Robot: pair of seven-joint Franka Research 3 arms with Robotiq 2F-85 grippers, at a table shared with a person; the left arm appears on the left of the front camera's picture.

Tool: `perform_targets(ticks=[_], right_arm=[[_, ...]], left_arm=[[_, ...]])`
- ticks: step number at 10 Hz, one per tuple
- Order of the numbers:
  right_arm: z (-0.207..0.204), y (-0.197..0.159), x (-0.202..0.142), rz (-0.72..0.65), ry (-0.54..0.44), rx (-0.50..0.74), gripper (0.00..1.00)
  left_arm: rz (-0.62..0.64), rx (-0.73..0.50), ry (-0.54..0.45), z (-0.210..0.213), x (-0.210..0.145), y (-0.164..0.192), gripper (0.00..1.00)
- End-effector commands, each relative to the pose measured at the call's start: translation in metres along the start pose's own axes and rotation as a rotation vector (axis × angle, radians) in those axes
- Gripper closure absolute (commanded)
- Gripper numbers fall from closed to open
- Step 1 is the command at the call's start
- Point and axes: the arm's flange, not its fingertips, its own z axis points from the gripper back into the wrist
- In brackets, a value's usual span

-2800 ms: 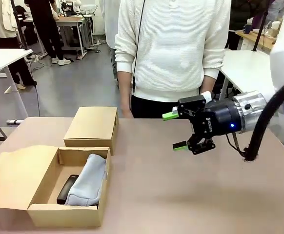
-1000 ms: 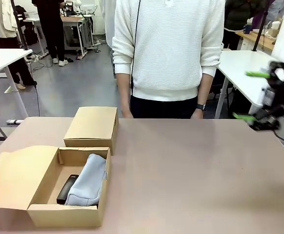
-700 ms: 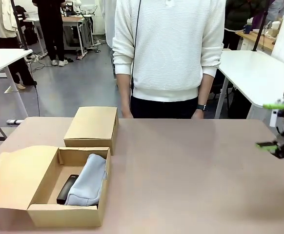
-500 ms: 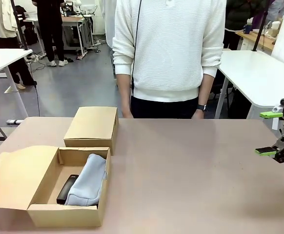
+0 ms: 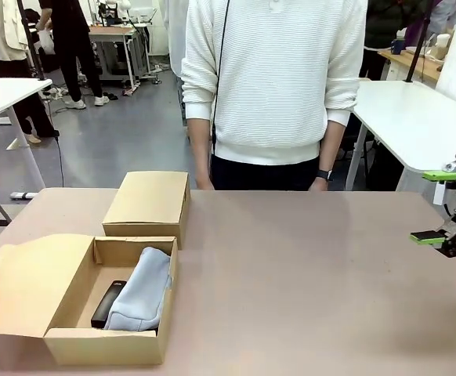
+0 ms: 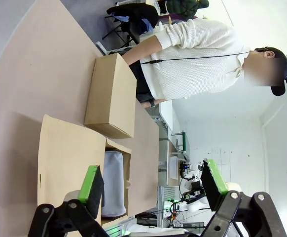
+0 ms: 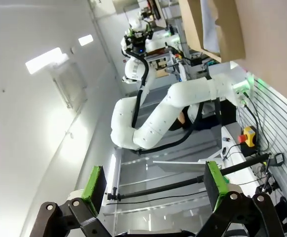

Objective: Place items inside the box.
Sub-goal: Close the lid of the Mailer Box closest to the robot.

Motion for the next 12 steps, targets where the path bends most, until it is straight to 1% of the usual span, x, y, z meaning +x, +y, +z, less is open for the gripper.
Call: perform_targets(ticks=[1,3,4,5,6,7,9,10,11,12], right_arm=[[-0.002,0.005,0.001,-0.019,-0.002,0.024,0.00],[-0.002,0.005,0.001,-0.019,-0.002,0.024,0.00],[-0.002,0.005,0.001,-0.019,-0.002,0.024,0.00],[-0.002,0.005,0.001,-0.019,-0.002,0.024,0.00],[-0.002,0.005,0.001,-0.019,-0.002,0.024,0.00],[-0.002,0.005,0.001,-0.019,-0.002,0.024,0.00],[-0.002,0.005,0.001,-0.019,-0.002,0.024,0.00],[-0.002,0.005,0.001,-0.019,-0.002,0.024,0.00],[-0.002,0.005,0.001,-0.019,-0.002,0.024,0.00],[-0.002,0.005,0.001,-0.019,-0.002,0.024,0.00]], left_arm=[[-0.014,-0.025,-0.006,-0.002,-0.003,0.001,0.00],[-0.014,-0.025,-0.006,-0.002,-0.003,0.001,0.00],[0.000,0.000,0.000,0.000,0.000,0.000,0.00],[-0.283,-0.109,0.042,-0.031,0.008,-0.013,0.00],[-0.488,-0.158,0.124,-0.061,0.008,-0.017,0.00],[-0.682,-0.253,0.221,-0.084,0.001,-0.019,0.00],[-1.115,-0.256,0.237,-0.106,-0.023,-0.021,0.00],[-1.301,-0.258,0.227,-0.110,-0.025,-0.022,0.00],[-1.463,-0.260,0.198,-0.107,-0.030,-0.015,0.00],[-1.590,-0.280,0.183,-0.104,-0.038,-0.005,0.00]])
